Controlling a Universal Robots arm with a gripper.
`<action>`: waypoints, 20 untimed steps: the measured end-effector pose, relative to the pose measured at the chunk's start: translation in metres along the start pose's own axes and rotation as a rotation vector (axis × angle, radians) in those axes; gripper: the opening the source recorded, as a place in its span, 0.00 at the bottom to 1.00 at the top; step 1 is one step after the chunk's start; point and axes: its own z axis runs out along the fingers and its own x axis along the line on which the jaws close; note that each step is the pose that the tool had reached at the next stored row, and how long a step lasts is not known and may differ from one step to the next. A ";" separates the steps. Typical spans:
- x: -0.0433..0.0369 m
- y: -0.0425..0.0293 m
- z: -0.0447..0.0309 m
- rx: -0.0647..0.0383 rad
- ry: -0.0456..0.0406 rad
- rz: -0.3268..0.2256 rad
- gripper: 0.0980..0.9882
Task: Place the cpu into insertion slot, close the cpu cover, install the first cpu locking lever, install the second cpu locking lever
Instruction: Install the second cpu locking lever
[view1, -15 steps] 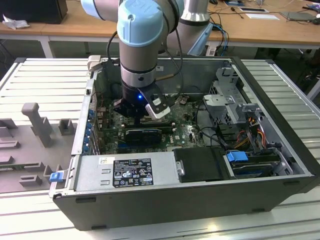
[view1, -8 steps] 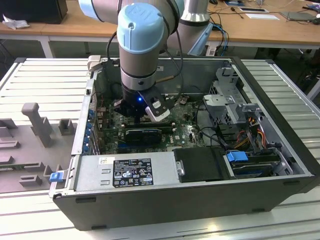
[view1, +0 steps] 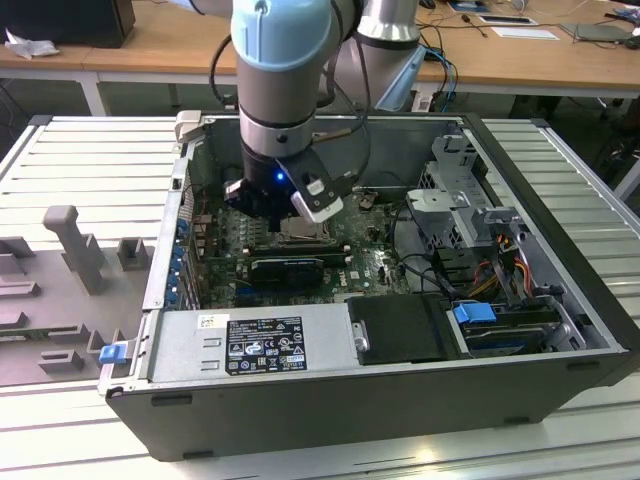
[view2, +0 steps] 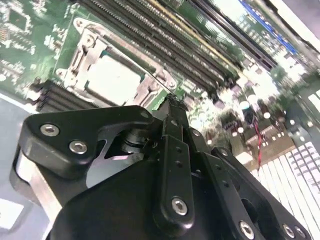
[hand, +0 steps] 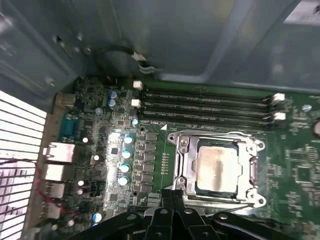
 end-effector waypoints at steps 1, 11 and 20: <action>-0.0002 0.0002 -0.0009 0.000 0.0000 0.000 0.01; -0.0229 0.0030 -0.0137 -0.001 0.0088 0.002 0.01; -0.0377 -0.0098 -0.0106 -0.003 0.0220 0.005 0.01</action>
